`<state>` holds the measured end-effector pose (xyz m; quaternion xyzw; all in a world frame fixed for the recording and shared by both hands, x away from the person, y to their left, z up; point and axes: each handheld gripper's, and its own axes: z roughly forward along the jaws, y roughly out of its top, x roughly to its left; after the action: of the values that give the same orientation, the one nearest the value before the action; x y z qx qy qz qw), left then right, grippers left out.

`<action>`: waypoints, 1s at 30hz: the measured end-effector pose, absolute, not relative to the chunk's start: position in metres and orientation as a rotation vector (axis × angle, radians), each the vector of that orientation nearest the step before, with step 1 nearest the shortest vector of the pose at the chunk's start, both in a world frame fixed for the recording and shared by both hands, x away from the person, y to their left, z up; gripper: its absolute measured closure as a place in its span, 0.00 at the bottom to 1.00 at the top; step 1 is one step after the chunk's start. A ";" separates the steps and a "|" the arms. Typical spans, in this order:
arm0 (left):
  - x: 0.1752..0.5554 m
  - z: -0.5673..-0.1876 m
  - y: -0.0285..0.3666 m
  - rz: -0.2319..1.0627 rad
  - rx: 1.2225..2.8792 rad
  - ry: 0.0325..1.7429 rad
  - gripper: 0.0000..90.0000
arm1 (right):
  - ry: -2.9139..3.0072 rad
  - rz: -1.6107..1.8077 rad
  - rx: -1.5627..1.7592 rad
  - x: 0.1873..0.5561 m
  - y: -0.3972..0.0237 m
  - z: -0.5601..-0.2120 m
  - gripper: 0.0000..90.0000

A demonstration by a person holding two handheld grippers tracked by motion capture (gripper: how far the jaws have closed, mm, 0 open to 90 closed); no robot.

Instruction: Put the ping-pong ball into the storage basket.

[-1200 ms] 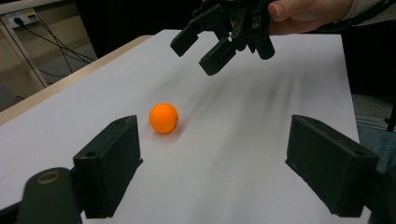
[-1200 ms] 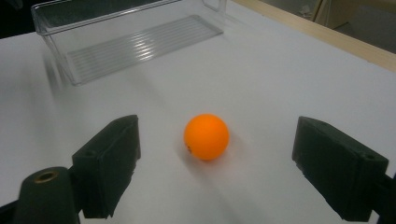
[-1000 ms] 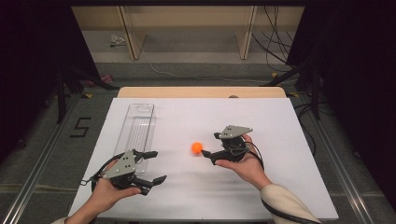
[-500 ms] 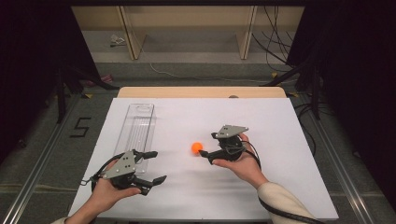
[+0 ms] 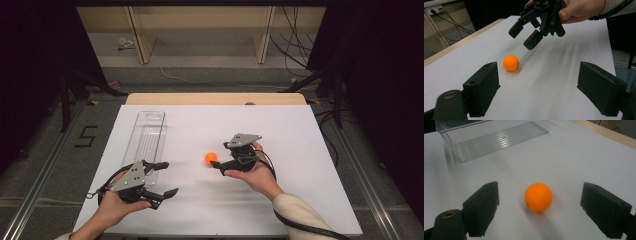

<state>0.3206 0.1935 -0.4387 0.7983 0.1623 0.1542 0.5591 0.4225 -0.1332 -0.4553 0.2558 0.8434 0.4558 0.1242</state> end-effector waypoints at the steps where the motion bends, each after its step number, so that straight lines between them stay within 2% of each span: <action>1: 0.321 -0.439 0.193 0.364 1.883 0.383 0.19 | 2.460 1.327 0.746 0.423 -0.133 -0.456 0.18; 30: 0.320 -0.438 0.194 0.362 1.882 0.382 0.19 | 2.504 1.296 0.741 0.437 -0.116 -0.467 0.18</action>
<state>0.3203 0.1941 -0.4384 0.7983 0.1619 0.1536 0.5594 0.4365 -0.1163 -0.4671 0.2527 0.8535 0.4416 0.1129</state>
